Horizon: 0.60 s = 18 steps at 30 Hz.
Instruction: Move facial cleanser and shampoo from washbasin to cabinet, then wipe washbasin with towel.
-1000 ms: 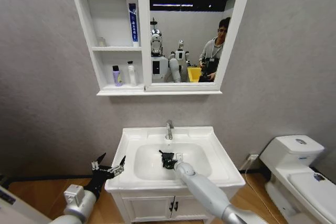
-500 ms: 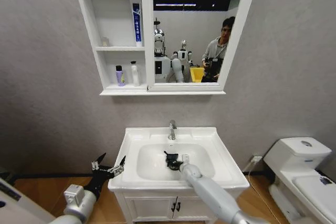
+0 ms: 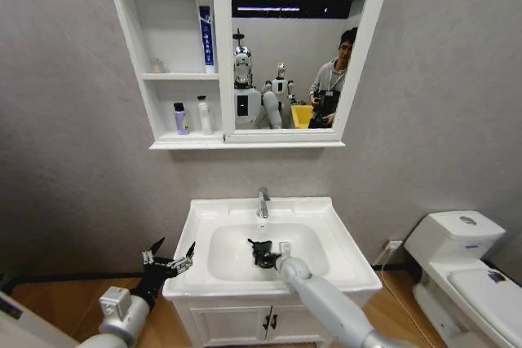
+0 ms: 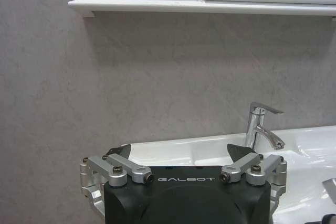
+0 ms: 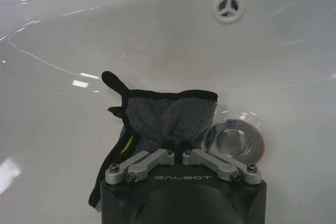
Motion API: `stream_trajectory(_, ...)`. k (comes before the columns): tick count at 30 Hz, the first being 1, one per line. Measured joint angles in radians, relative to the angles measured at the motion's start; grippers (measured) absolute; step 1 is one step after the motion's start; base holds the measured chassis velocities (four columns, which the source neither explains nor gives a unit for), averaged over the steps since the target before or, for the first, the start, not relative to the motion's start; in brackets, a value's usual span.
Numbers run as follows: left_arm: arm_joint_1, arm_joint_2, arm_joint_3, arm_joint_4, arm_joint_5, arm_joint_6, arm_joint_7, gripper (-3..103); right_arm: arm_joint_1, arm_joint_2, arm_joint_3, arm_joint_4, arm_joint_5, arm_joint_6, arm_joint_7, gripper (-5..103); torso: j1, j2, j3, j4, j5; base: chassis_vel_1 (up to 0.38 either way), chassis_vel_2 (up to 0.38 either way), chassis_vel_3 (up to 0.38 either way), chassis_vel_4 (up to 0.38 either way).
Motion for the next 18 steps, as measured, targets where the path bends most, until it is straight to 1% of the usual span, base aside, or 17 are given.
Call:
stream_trajectory(2,0.0,0.0,0.0,0.0,0.0,0.0,0.0,100,0.009,0.014,-0.003,0.004,0.019,-0.008,0.032,2,0.0,0.0,0.0,0.0004,-0.0002,0.0,0.0,0.0,0.0)
stream_trajectory(6,0.0,0.0,0.0,0.0,0.0,0.0,0.0,100,-0.01,-0.01,0.018,0.037,0.024,-0.013,0.051,2,0.0,0.0,0.0,0.0008,0.0001,0.0,0.0,0.0,0.0)
stream_trajectory(7,0.0,0.0,0.0,0.0,0.0,0.0,0.0,100,-0.032,-0.042,0.04,0.062,0.023,-0.014,0.057,2,0.0,0.0,0.0,0.0007,-0.0001,0.0,0.0,0.0,0.0)
stream_trajectory(9,0.0,0.0,0.0,0.0,0.0,0.0,-0.001,100,-0.095,-0.142,0.097,0.131,0.022,-0.014,0.062,2,0.0,0.0,0.0,0.0002,0.0002,0.0,0.0,0.0,0.0)
stream_trajectory(10,0.0,0.0,0.0,0.0,0.0,0.0,-0.001,100,-0.095,-0.142,0.097,0.131,0.022,-0.014,0.062,2,0.0,0.0,0.0,0.0002,0.0002,0.0,0.0,0.0,0.0)
stream_trajectory(12,0.0,0.0,0.0,0.0,0.0,0.0,0.0,100,-0.164,-0.271,0.173,0.212,0.037,-0.014,0.062,2,0.0,0.001,-0.001,-0.0011,-0.0019,0.0,0.0,0.0,0.0)
stream_trajectory(13,0.0,0.0,0.0,0.0,0.0,0.0,0.0,100,-0.164,-0.271,0.173,0.212,0.037,-0.014,0.062,2,0.0,0.001,-0.001,-0.0011,-0.0019,0.0,0.0,0.0,0.0)
stream_trajectory(14,0.0,0.0,0.0,0.0,0.0,0.0,0.0,100,-0.179,-0.291,0.189,0.23,0.043,-0.014,0.061,2,0.0,0.001,-0.001,-0.001,-0.0013,0.0,0.0,0.0,0.0)
stream_trajectory(15,0.0,0.0,0.0,0.0,0.0,0.0,0.0,100,-0.216,-0.333,0.236,0.27,0.056,-0.006,0.047,2,0.0,0.001,-0.001,-0.0009,-0.0002,0.0,0.0,0.0,0.0)
stream_trajectory(16,0.0,0.0,0.0,0.0,0.0,0.0,0.0,100,-0.236,-0.351,0.273,0.296,0.063,0.002,0.036,2,0.0,0.001,-0.001,-0.0006,0.0001,0.0,0.0,0.0,0.0)
stream_trajectory(17,0.0,0.0,0.0,0.0,0.0,0.0,0.0,100,-0.236,-0.351,0.273,0.296,0.063,0.002,0.036,2,0.0,0.001,-0.001,-0.0006,0.0001,0.0,0.0,0.0,0.0)
stream_trajectory(18,0.0,0.0,0.0,0.0,0.0,0.0,0.0,100,-0.248,-0.362,0.313,0.321,0.068,0.009,0.034,2,0.0,0.001,-0.001,-0.0007,-0.0006,0.0,0.0,0.0,0.0)
